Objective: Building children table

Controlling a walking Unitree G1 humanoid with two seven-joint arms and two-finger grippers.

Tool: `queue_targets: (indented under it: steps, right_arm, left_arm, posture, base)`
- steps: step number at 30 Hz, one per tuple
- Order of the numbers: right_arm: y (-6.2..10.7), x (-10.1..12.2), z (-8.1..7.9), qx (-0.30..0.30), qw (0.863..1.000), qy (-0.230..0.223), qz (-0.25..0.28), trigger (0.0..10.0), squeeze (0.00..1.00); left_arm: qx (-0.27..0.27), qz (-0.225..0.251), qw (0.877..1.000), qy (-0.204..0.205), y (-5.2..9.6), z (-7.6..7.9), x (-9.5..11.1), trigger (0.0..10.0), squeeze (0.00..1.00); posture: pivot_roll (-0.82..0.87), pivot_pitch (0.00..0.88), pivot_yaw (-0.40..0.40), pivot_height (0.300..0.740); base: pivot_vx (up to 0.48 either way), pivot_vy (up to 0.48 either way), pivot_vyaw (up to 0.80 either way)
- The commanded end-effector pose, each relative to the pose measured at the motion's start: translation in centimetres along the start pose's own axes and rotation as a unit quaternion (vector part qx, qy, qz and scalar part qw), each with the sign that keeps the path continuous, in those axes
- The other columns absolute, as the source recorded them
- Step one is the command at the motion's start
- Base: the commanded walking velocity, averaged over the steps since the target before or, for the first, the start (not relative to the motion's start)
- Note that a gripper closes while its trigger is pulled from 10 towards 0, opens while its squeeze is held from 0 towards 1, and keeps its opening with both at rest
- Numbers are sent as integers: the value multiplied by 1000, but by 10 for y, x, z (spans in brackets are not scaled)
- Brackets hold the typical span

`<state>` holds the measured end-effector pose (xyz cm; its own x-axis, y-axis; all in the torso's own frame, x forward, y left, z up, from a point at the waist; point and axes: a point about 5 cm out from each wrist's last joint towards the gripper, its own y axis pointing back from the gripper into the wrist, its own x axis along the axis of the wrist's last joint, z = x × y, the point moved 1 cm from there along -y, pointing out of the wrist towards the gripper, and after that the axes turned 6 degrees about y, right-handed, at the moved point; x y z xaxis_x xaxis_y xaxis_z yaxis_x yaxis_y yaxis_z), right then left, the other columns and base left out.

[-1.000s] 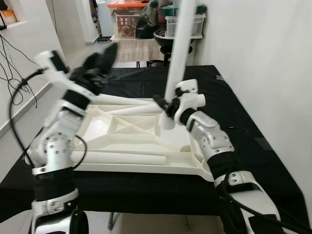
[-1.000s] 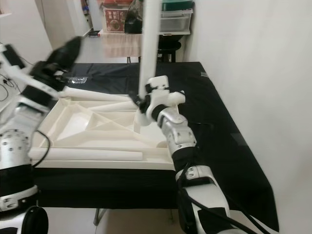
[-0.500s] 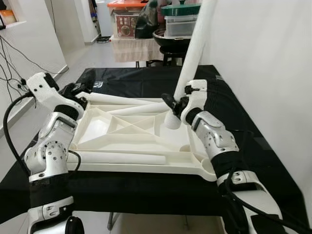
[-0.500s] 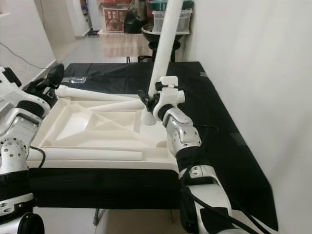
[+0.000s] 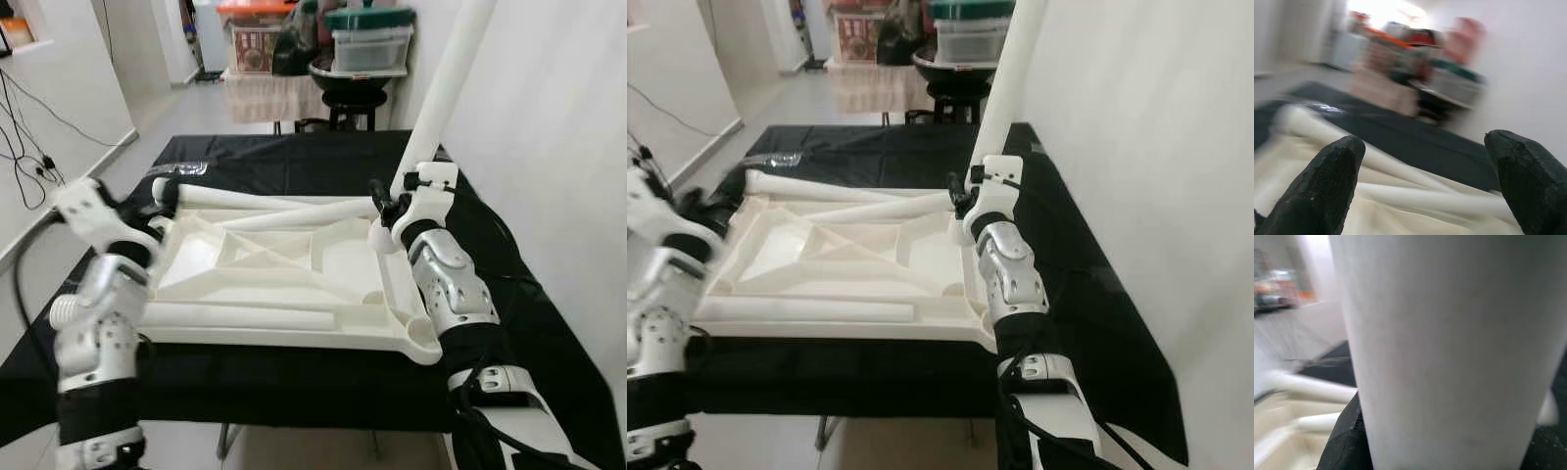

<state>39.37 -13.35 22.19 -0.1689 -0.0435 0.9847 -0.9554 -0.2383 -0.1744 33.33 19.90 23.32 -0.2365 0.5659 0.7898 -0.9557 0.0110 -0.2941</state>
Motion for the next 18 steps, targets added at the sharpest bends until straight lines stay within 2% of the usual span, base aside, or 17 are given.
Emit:
queue_targets:
  steps: [1, 7, 8, 9, 11, 13, 16, 18]
  right_arm:
    - [2, 13, -12, 64, 997, -21, 44, 10000, 0]
    - [12, 16, -22, 135, 989, -32, 59, 10000, 0]
    - [15, 16, -25, 152, 986, -34, 62, 10000, 0]
    - [21, 15, -31, 191, 979, -26, 61, 10000, 0]
    - [38, 11, -46, 282, 958, -5, 58, 10000, 0]
    - [38, 11, -46, 282, 958, -5, 58, 10000, 0]
    - [60, 4, -55, 361, 931, 4, 50, 10000, 0]
    - [63, 2, -55, 370, 928, 3, 46, 10000, 0]
  left_arm:
    - [-50, -12, 999, 1, 4, 16, -6, 10000, 0]
    - [-113, -54, 992, 10, 14, 36, -27, 10000, 0]
    - [-140, -66, 988, 13, 18, 43, -32, 10000, 0]
    - [-178, -84, 980, 23, 26, 51, -38, 10000, 0]
    - [-235, -114, 964, 39, 39, 63, -47, 10000, 0]
    - [-235, -114, 964, 39, 39, 63, -47, 10000, 0]
    - [-267, -154, 950, 42, 51, 66, -60, 10000, 0]
    - [-270, -166, 948, 37, 54, 66, -63, 10000, 0]
  posture:
    - [-3, 0, 16, 740]
    - [-2, 0, 12, 740]
    - [-2, 0, 12, 740]
    - [-6, 0, 13, 740]
    - [-10, 0, 16, 740]
    - [-10, 0, 16, 740]
    - [-14, 0, 20, 740]
    - [-14, 0, 20, 740]
  base:
    - [0, 0, 0]
    - [0, 0, 0]
    - [0, 0, 0]
    - [0, -469, 0]
    - [0, -469, 0]
    - [0, -469, 0]
    - [0, -469, 0]
    - [0, -469, 0]
